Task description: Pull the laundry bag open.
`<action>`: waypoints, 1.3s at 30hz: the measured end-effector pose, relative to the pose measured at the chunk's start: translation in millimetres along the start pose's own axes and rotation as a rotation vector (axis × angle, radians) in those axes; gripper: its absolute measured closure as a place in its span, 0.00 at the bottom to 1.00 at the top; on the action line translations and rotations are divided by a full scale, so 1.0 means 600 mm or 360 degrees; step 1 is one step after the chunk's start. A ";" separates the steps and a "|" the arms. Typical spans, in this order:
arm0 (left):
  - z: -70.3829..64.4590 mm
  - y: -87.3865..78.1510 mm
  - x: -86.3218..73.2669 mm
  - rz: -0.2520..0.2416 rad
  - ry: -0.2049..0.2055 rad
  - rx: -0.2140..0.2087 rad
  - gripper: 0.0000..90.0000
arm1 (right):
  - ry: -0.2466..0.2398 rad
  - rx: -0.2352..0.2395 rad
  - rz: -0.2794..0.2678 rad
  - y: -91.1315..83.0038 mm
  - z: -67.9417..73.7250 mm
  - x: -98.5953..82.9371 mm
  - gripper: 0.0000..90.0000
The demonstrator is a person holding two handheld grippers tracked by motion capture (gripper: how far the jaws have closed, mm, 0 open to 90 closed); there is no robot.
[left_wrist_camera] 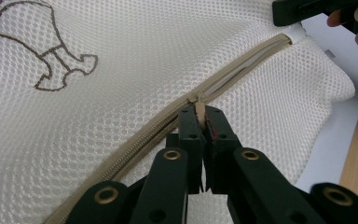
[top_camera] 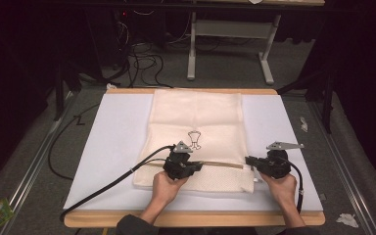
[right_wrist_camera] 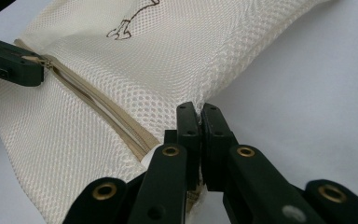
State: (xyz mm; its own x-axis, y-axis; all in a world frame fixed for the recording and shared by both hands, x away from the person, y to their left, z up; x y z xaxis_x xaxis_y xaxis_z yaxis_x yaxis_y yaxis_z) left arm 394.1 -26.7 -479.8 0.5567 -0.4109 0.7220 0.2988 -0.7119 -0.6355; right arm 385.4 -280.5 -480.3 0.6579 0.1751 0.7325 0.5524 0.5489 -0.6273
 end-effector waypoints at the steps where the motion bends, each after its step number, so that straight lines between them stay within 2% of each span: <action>1: -0.001 0.000 0.000 -0.0004 0.0000 0.0002 0.97 | 0.0000 0.0001 0.0000 0.000 0.000 0.000 0.99; 14: 0.010 -0.018 -0.002 -0.0022 -0.0006 0.0019 0.97 | -0.0002 -0.0004 -0.0002 0.001 0.000 0.000 0.99; 25: 0.009 -0.022 -0.005 -0.0020 0.0002 0.0011 0.97 | 0.0001 0.0006 0.0001 0.002 0.001 0.000 0.99; 27: 0.012 -0.023 -0.006 -0.0015 -0.0001 0.0037 0.97 | 0.0006 0.0000 0.0004 0.003 0.000 0.000 0.99; 30: 0.017 -0.027 -0.008 -0.0025 -0.0020 0.0026 0.97 | 0.0010 0.0004 0.0001 0.003 -0.004 -0.001 0.99; 37: 0.017 -0.033 -0.008 -0.0029 -0.0015 0.0034 0.97 | 0.0013 0.0006 0.0001 0.004 -0.001 0.000 0.99; 39: 0.019 -0.034 -0.008 -0.0033 -0.0028 0.0015 0.97 | 0.0013 0.0008 0.0008 0.003 -0.001 0.000 0.99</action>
State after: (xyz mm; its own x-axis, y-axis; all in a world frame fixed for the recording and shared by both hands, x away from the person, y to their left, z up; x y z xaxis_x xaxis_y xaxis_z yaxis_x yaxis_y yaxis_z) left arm 393.8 -3.6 -473.4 0.5637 -0.3857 0.7304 0.3180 -0.7148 -0.6229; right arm 386.6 -280.2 -481.8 0.6648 0.1708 0.7272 0.5466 0.5523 -0.6294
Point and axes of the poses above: each handheld gripper's, and its own axes: y roughly forward along the jaws, x roughly out of its top, z roughly to its left, the point moved 6 cm from there along y, roughly forward along the jaws, and after that the axes turned 1 degree about x, right-handed, at the moved point
